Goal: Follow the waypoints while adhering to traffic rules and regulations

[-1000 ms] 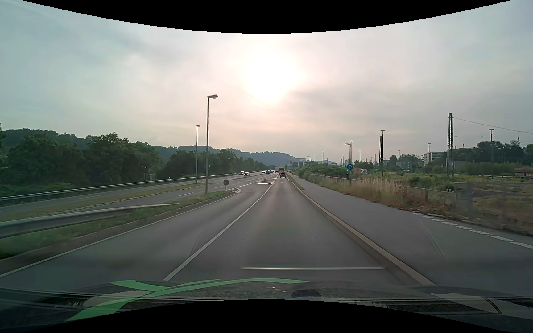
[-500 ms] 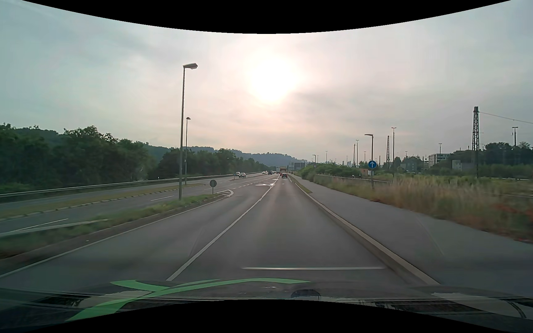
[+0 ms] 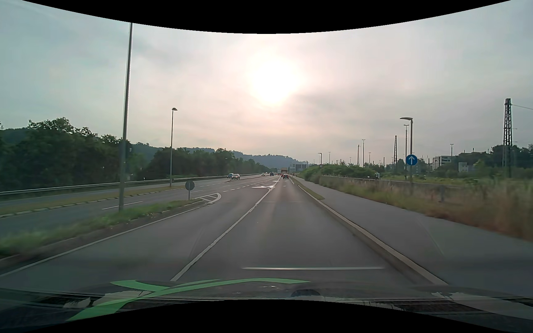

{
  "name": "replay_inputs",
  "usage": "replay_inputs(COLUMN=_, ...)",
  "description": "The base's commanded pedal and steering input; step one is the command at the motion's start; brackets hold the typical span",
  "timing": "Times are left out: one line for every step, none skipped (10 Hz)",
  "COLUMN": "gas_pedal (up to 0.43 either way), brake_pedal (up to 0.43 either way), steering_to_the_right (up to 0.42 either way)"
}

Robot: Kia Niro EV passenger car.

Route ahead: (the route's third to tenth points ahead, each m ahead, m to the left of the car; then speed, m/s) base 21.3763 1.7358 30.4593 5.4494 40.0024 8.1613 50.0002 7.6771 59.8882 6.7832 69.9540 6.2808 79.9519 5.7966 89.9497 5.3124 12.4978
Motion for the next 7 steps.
replay_inputs(gas_pedal=0.079, brake_pedal=0.000, steering_to_the_right=-0.003)
replay_inputs(gas_pedal=0.079, brake_pedal=0.000, steering_to_the_right=-0.003)
replay_inputs(gas_pedal=0.079, brake_pedal=0.000, steering_to_the_right=-0.002)
replay_inputs(gas_pedal=0.079, brake_pedal=0.000, steering_to_the_right=-0.001)
replay_inputs(gas_pedal=0.087, brake_pedal=0.000, steering_to_the_right=-0.001)
replay_inputs(gas_pedal=0.087, brake_pedal=0.000, steering_to_the_right=0.000)
replay_inputs(gas_pedal=0.087, brake_pedal=0.000, steering_to_the_right=0.003)
